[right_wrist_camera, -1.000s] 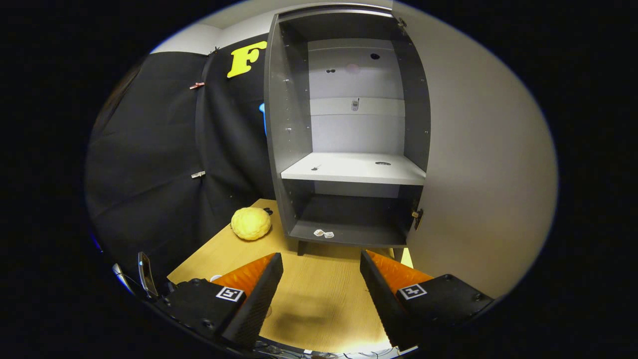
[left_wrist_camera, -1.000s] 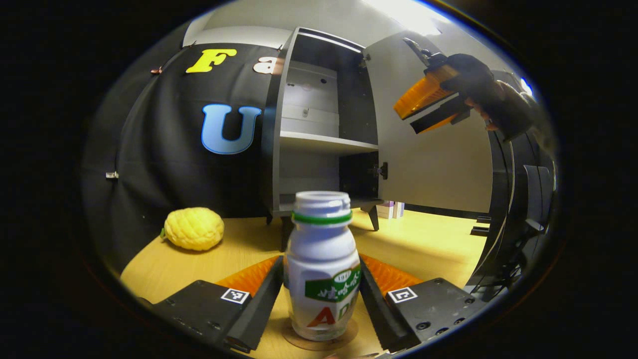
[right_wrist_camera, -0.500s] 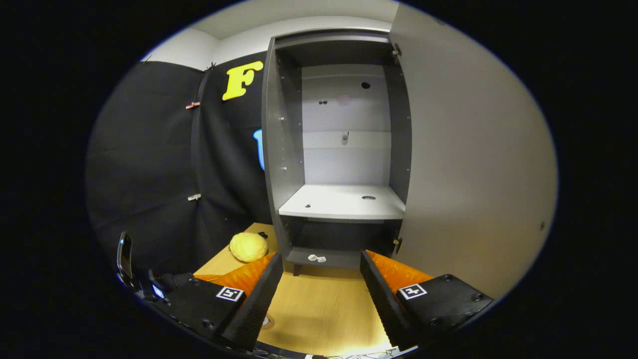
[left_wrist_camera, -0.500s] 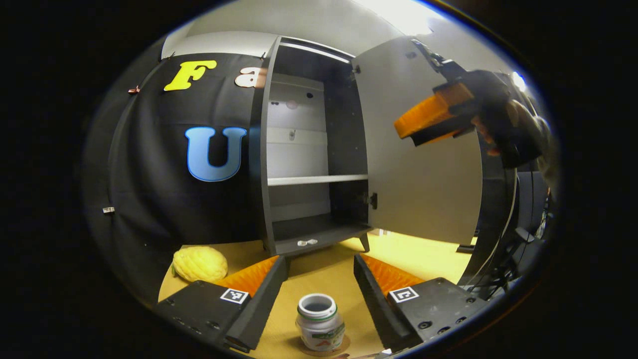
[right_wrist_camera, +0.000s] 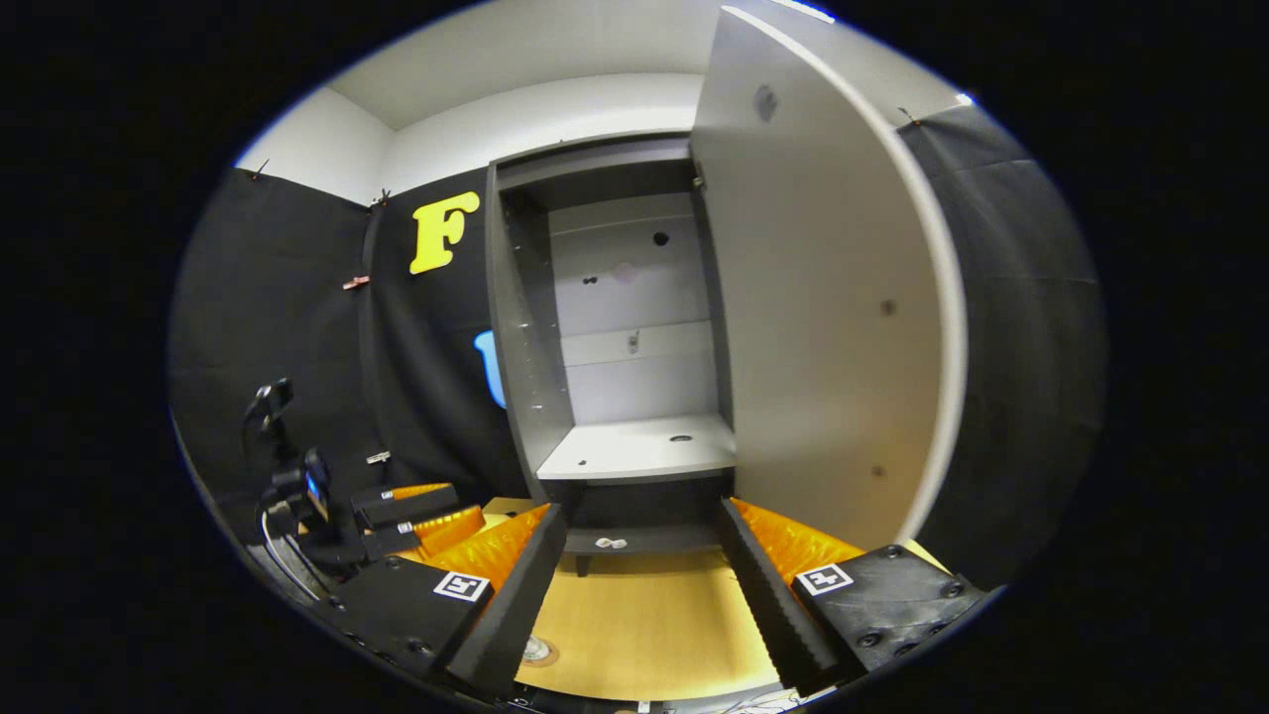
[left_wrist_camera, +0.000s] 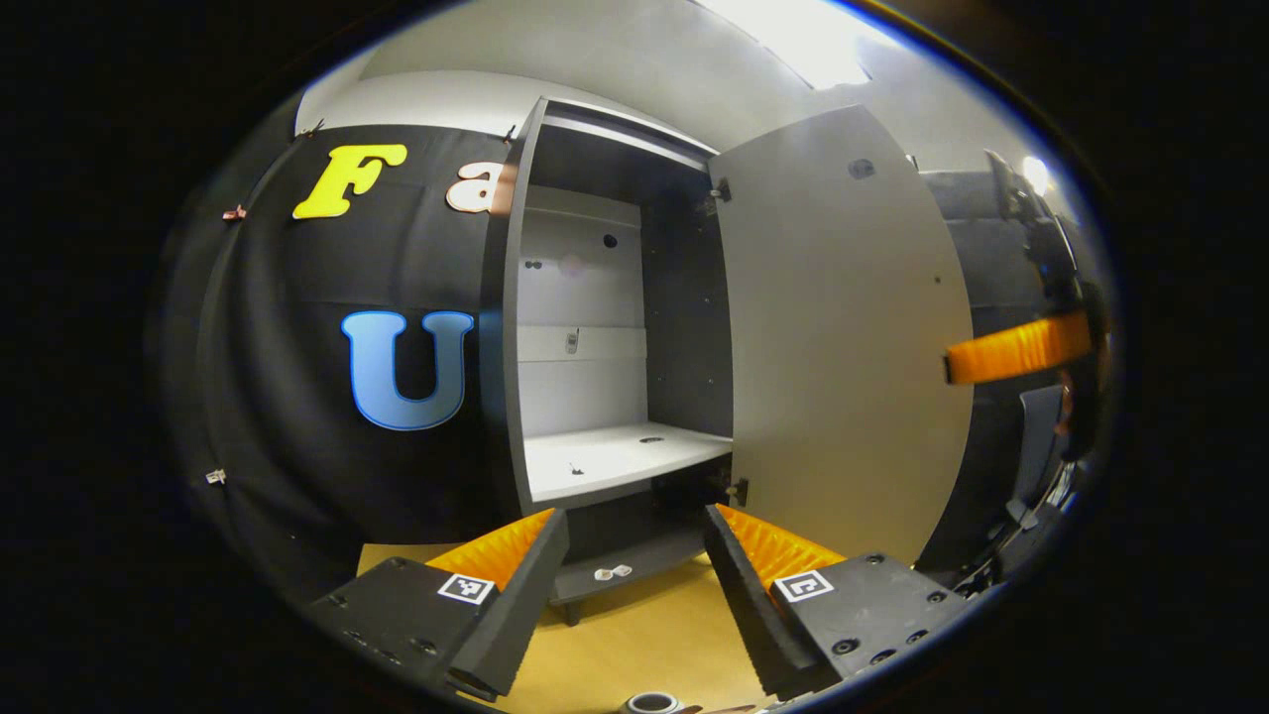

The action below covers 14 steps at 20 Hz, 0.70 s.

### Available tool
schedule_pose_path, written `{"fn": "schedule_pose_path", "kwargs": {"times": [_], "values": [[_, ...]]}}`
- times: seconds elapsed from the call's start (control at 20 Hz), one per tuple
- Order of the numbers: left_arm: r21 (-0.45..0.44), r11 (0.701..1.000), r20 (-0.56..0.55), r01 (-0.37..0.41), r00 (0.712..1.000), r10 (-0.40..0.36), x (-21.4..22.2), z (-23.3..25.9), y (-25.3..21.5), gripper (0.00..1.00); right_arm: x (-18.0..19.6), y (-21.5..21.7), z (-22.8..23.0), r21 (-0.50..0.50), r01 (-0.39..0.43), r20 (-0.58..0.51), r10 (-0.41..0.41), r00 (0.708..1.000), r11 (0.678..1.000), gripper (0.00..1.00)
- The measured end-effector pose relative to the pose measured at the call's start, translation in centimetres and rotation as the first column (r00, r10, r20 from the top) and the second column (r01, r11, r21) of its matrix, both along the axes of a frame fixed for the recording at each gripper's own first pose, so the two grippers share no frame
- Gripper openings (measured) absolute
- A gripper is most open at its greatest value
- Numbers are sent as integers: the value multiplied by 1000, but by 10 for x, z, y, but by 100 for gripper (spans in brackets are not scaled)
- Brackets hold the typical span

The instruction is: Open the cabinet door with the right hand, grasp the bottle in the cabinet with the left hand and place it on the coaster, then close the cabinet door with the right hand.

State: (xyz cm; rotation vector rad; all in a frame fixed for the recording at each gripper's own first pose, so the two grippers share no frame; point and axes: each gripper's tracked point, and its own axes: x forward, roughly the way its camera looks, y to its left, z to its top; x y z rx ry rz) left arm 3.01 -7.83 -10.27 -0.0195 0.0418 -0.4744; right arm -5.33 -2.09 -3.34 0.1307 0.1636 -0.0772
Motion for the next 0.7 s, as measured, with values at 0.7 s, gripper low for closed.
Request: {"fn": "schedule_pose_path", "kwargs": {"times": [0.7], "values": [[-35, 998, -10, -50, 999, 49, 31, 22, -95, 88, -52, -177, 37, -25, 179, 76, -177, 981, 984, 93]]}}
